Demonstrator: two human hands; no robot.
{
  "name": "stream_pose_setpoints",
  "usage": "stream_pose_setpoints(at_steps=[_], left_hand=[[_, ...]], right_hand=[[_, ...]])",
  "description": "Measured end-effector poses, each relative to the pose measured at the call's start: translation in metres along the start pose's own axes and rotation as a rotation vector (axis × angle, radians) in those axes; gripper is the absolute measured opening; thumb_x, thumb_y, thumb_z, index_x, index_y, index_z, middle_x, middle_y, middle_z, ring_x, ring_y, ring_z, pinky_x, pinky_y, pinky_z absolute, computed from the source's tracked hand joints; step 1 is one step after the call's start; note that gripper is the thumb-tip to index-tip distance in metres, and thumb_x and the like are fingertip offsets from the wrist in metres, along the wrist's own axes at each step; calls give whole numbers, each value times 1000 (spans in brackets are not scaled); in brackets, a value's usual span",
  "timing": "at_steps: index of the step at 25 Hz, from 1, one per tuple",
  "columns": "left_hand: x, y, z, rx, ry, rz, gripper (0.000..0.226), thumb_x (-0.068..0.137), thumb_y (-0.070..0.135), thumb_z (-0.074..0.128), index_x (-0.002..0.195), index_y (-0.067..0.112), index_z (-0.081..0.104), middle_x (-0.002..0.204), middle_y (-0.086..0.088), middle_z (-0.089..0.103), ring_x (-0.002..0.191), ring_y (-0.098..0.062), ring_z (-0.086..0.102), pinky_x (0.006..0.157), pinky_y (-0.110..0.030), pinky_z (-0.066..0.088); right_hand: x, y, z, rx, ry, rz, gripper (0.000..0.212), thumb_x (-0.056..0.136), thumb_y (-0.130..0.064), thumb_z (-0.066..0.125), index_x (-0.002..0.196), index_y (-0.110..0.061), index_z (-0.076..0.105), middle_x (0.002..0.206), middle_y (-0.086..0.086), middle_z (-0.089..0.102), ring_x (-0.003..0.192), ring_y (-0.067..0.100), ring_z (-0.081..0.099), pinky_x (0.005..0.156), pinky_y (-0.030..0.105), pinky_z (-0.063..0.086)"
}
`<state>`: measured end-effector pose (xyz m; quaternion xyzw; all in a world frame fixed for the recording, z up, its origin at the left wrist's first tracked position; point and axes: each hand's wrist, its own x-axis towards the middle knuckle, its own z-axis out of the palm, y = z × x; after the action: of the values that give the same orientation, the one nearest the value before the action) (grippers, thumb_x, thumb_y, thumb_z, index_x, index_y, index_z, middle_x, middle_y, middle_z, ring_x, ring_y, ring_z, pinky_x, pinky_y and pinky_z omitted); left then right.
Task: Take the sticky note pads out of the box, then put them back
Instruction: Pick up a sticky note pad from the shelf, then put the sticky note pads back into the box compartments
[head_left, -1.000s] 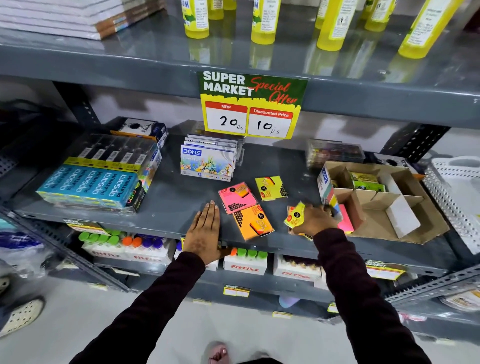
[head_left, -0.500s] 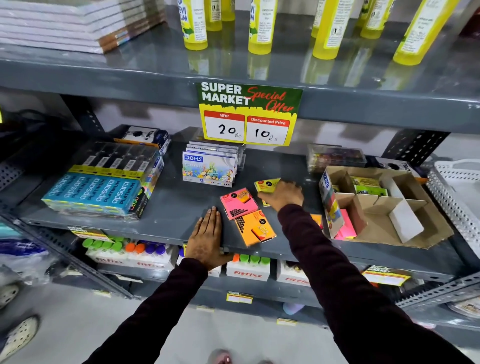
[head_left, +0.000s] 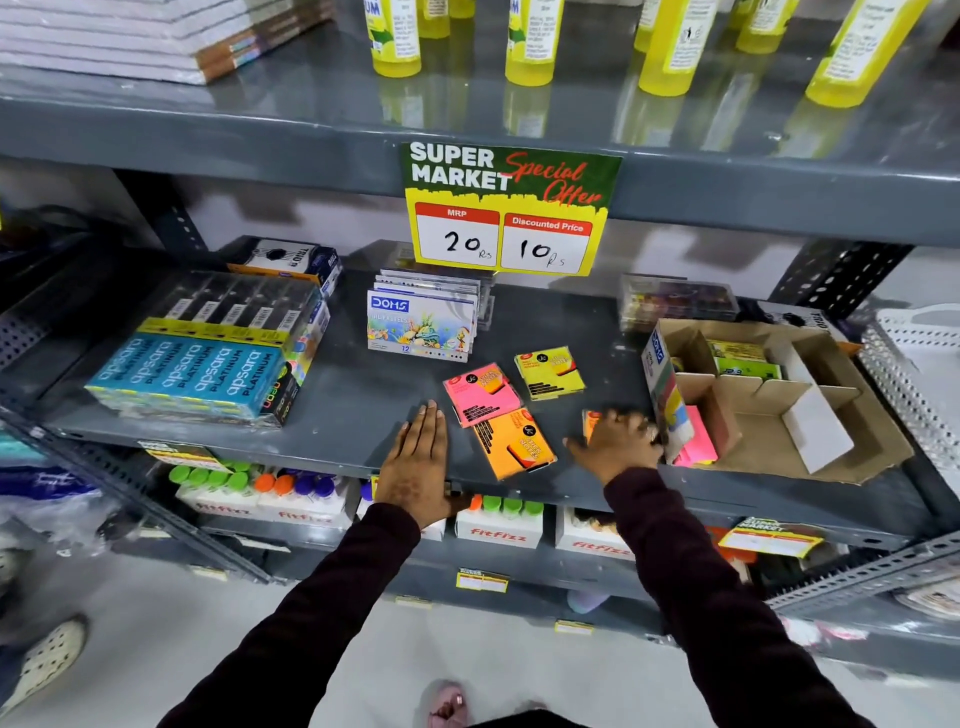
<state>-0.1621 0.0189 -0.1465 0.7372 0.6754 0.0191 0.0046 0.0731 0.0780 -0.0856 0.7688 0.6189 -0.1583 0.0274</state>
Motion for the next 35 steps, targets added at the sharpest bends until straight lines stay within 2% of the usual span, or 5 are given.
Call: stream_pose_setpoints(at_steps=[12,18,26,32,35], left_hand=[[-3,2,-5,-55,20,14,117,68,69,58,142,-5,4,153,-23,6,141,-33,5,113,-40,3],[-2,3,-7,-52,5,-1,120,64,74,52,142,-4,6,153,-22,8,141,-32,6,111,-37,-1],[-2,11,-9,-11,-23,-49,121,68,66,62,140,-6,-4,153,-25,-1,141,-33,-1,114,-39,1],[-5,21,2,-107,27,-14,114,45,42,86,131,-13,34,136,-34,40,126,-44,40,102,-54,33],[-4,25,3,-59,9,-20,115,47,44,86,130,-15,33,136,-36,38,126,-46,38,102,-53,33]], right_hand=[[-22,-24,4,102,251,-255,84,68,-53,68,127,1,45,128,22,52,120,37,45,104,46,35],[-39,-53,30,115,117,-449,67,73,-48,66,124,-7,50,133,16,48,122,36,44,106,43,35],[-46,-52,35,86,142,-395,69,75,-52,63,128,-12,43,126,20,54,119,39,47,101,47,39],[-54,5,-23,316,416,-276,78,64,-46,75,127,-7,49,114,22,62,114,37,51,99,45,40],[-44,61,-54,388,566,-91,80,64,-43,79,126,-4,48,115,29,59,114,42,50,95,48,41]])
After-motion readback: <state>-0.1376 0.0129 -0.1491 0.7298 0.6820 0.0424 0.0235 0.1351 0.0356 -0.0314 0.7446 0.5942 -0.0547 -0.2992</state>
